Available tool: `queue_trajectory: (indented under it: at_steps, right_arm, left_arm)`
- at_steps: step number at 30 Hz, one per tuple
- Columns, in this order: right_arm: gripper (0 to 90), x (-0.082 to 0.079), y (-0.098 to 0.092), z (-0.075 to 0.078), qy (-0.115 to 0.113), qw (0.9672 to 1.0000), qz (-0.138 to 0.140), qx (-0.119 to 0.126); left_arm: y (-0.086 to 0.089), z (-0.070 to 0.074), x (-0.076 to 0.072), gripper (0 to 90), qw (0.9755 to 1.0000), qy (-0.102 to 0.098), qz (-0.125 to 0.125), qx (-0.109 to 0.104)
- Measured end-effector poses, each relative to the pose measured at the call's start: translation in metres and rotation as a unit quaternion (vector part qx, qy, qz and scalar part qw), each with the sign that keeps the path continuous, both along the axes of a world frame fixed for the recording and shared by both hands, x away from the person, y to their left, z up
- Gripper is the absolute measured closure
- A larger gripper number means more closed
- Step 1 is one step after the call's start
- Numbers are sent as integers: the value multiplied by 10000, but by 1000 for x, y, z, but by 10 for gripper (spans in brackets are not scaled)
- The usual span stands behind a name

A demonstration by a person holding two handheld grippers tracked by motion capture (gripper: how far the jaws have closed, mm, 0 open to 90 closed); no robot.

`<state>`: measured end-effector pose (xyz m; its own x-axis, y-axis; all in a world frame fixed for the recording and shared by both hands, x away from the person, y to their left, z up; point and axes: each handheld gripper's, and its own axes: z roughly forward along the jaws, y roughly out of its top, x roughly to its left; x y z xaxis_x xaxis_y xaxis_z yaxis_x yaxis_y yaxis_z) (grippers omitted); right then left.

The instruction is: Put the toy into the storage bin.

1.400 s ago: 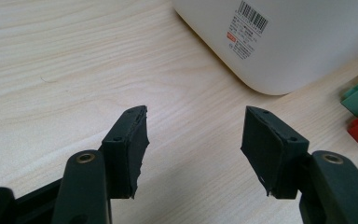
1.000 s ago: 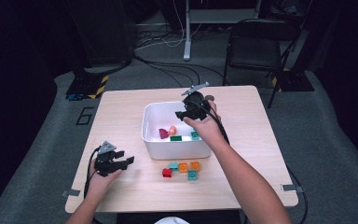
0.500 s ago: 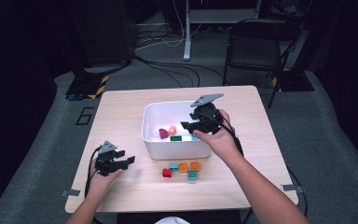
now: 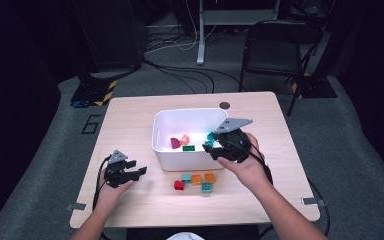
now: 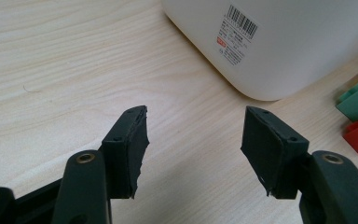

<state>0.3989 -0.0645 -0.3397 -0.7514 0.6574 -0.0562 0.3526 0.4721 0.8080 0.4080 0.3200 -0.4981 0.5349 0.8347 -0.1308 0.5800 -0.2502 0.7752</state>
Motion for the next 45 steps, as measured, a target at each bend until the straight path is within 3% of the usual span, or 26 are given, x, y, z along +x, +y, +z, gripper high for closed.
queue_trajectory:
  at_steps: [6,10,16,20,28,38,45]
  right_arm:
    - [494,-15,-5,-11,-71,10000,5,23]
    - [494,-24,-9,-20,3,9999,13,118]
    - [494,-34,-13,-49,214,9996,-80,150]
    - [494,-35,-14,-66,377,9990,-151,169]
    - [493,-36,-15,-95,418,9990,-169,79]
    - [491,-37,-3,-123,427,9987,-120,-242]
    - [492,-35,3,-143,735,9969,-97,-281]
  left_arm:
    - [-1,0,0,405,10000,-21,18,-13]
    - [0,1,0,404,10000,-14,-4,-7]
    - [0,1,-1,404,10000,-14,-10,-4]
    - [-1,1,-1,404,10000,-10,-23,-11]
    - [-2,0,-1,404,10000,7,-1,-12]
    - [-1,0,-1,404,10000,2,-8,-11]
    - [-1,0,-1,404,10000,-18,17,-31]
